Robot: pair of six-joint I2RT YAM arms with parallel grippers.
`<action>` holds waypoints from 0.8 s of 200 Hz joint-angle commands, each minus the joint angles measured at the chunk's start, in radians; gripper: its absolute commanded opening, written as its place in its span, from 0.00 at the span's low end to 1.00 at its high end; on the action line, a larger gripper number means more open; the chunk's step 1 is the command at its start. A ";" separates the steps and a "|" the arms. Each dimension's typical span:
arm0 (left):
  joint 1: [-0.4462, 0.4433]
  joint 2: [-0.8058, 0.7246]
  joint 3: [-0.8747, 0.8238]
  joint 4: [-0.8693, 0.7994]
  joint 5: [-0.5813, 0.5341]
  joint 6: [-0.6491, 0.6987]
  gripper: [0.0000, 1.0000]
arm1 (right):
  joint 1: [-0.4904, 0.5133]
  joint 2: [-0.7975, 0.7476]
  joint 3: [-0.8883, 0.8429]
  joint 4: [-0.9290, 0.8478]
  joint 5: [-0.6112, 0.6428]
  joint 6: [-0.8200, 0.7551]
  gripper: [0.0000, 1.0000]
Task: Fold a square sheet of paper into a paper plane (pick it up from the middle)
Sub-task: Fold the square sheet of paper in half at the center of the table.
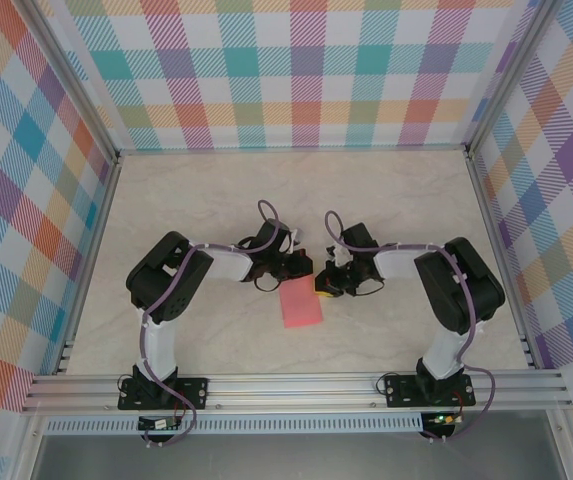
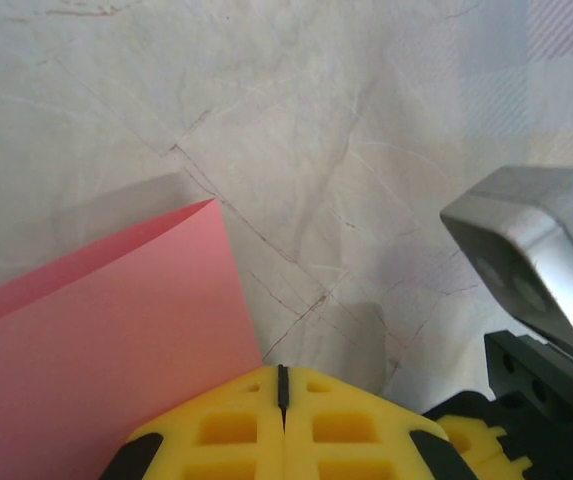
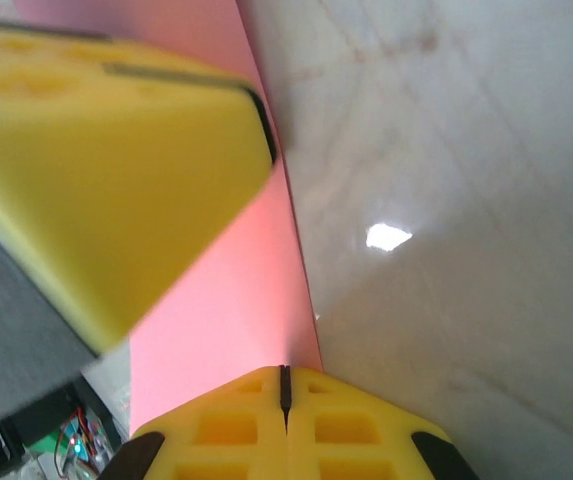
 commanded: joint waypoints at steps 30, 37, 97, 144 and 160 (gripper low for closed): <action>-0.004 0.070 -0.062 -0.142 -0.145 0.033 0.00 | 0.012 -0.065 -0.048 -0.137 -0.038 -0.057 0.00; -0.004 0.069 -0.060 -0.141 -0.144 0.031 0.00 | 0.013 -0.070 -0.048 -0.139 -0.035 -0.056 0.00; -0.004 0.066 -0.057 -0.143 -0.143 0.029 0.00 | 0.035 -0.122 -0.002 -0.061 0.025 0.016 0.00; -0.005 0.065 -0.056 -0.145 -0.142 0.031 0.00 | 0.049 -0.072 -0.050 0.001 0.036 0.056 0.00; -0.004 0.066 -0.055 -0.146 -0.142 0.031 0.00 | 0.054 -0.076 -0.080 0.027 0.016 0.068 0.00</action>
